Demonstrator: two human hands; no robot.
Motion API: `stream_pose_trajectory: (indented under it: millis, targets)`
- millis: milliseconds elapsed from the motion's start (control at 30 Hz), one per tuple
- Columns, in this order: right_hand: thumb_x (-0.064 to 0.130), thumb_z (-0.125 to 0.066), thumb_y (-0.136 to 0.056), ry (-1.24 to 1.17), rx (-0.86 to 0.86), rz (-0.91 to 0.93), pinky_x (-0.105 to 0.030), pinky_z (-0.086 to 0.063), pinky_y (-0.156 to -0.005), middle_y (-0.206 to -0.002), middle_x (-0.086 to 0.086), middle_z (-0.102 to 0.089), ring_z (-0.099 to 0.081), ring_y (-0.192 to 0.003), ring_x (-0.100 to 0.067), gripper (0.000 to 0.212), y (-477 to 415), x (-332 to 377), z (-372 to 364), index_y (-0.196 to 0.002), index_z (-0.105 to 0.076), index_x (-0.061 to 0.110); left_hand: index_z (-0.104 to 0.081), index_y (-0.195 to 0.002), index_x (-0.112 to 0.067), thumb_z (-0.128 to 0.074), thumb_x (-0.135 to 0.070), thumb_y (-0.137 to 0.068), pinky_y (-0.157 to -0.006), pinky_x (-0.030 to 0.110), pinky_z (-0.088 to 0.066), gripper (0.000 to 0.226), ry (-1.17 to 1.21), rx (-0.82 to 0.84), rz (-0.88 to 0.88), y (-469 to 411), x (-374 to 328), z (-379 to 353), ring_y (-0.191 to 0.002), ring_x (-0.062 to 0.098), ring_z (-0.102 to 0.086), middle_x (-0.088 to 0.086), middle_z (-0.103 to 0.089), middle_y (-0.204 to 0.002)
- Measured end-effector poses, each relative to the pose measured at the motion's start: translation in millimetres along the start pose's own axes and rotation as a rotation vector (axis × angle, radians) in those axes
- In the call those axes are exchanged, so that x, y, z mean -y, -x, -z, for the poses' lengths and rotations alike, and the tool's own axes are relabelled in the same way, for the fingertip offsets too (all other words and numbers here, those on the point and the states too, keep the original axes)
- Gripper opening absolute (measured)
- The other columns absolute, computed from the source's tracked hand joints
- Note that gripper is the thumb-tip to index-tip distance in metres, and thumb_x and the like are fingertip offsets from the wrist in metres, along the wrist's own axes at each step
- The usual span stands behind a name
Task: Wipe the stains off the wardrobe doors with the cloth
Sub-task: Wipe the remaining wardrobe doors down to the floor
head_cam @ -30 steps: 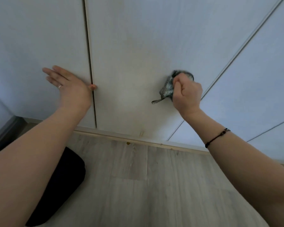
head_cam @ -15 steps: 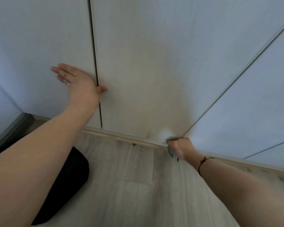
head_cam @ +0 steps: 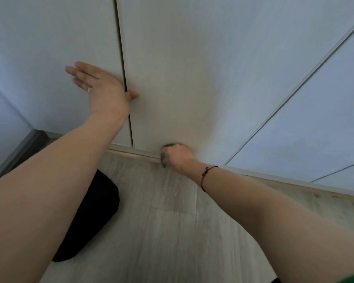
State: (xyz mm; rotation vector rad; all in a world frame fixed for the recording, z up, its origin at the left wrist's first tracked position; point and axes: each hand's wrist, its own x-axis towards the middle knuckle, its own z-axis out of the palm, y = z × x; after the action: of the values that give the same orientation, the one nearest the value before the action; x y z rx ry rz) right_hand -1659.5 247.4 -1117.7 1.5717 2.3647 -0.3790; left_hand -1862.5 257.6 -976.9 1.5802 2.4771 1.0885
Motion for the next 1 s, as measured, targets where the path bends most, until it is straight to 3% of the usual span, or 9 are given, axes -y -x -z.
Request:
stream_pose_trajectory:
  millis: [133,200,333,500,600,767,833,1000]
  targets:
    - [0.02,-0.062,-0.088,0.164,0.052,-0.216,-0.038,-0.056,-0.08,-0.1,-0.011,-0.073,-0.069,-0.096,-0.033,0.012,62,-94,-25,-0.094,-0.071,0.016,-0.003,-0.142,0.028,-0.072,-0.057,-0.077,-0.119,0.064,-0.014,0.128,-0.234,0.092,-0.018,-11,-12,-5,-0.138,0.067,-0.008,0.055,-0.006,-0.145]
    - [0.019,-0.055,-0.093,0.212,0.062,-0.284,-0.038,-0.054,-0.083,-0.107,-0.012,-0.072,-0.067,-0.101,-0.035,0.018,73,-114,-28,-0.102,-0.07,0.014,-0.002,-0.141,0.03,-0.073,-0.06,-0.071,-0.119,0.062,-0.012,0.134,-0.238,0.115,0.021,-13,-6,-8,-0.138,0.068,-0.007,0.057,-0.006,-0.143]
    - [0.015,-0.054,-0.094,0.216,0.068,-0.215,-0.038,-0.053,-0.088,-0.115,-0.014,-0.071,-0.066,-0.108,-0.034,0.024,39,-66,-34,-0.111,-0.07,0.01,-0.001,-0.141,0.03,-0.073,-0.056,-0.074,-0.12,0.062,-0.014,0.13,-0.278,0.086,-0.028,-8,-7,-5,-0.138,0.068,-0.006,0.056,-0.005,-0.143]
    - [0.017,-0.061,-0.09,0.06,0.054,-0.058,-0.034,-0.05,-0.076,-0.11,-0.013,-0.071,-0.068,-0.101,-0.033,0.021,-26,25,-21,-0.108,-0.07,0.01,0.002,-0.142,0.028,-0.073,-0.058,-0.073,-0.122,0.058,-0.01,0.133,-0.234,0.066,0.004,-14,-2,-6,-0.14,0.066,-0.002,0.058,-0.002,-0.142]
    - [0.02,-0.065,-0.087,0.1,0.09,-0.172,-0.036,-0.051,-0.077,-0.109,-0.012,-0.071,-0.068,-0.102,-0.033,0.024,3,-22,-34,-0.107,-0.072,0.011,-0.001,-0.142,0.029,-0.071,-0.061,-0.074,-0.12,0.06,-0.01,0.132,-0.27,0.074,-0.026,-15,-2,-11,-0.138,0.068,-0.004,0.057,-0.004,-0.143]
    - [0.008,-0.056,-0.089,0.141,0.128,-0.468,-0.042,-0.056,-0.085,-0.116,-0.014,-0.07,-0.066,-0.107,-0.036,0.027,66,-114,-43,-0.112,-0.07,0.009,0.003,-0.141,0.029,-0.073,-0.056,-0.075,-0.121,0.058,-0.015,0.131,-0.218,0.089,-0.019,-10,-6,-8,-0.14,0.065,-0.002,0.056,0.0,-0.144]
    - [0.008,-0.058,-0.088,0.167,0.11,-0.414,-0.04,-0.055,-0.085,-0.116,-0.014,-0.07,-0.065,-0.108,-0.036,0.026,56,-94,-39,-0.111,-0.07,0.008,0.005,-0.141,0.028,-0.075,-0.058,-0.072,-0.122,0.055,-0.015,0.136,-0.161,0.088,0.025,-10,-6,-7,-0.141,0.063,0.0,0.056,0.002,-0.143]
    - [0.017,-0.062,-0.087,0.079,0.076,-0.12,-0.034,-0.052,-0.076,-0.107,-0.014,-0.072,-0.069,-0.098,-0.032,0.022,-13,34,-12,-0.103,-0.071,0.006,-0.001,-0.142,0.028,-0.07,-0.058,-0.077,-0.12,0.061,-0.012,0.129,-0.235,0.078,-0.024,-11,-2,-9,-0.139,0.066,-0.004,0.055,-0.003,-0.145]
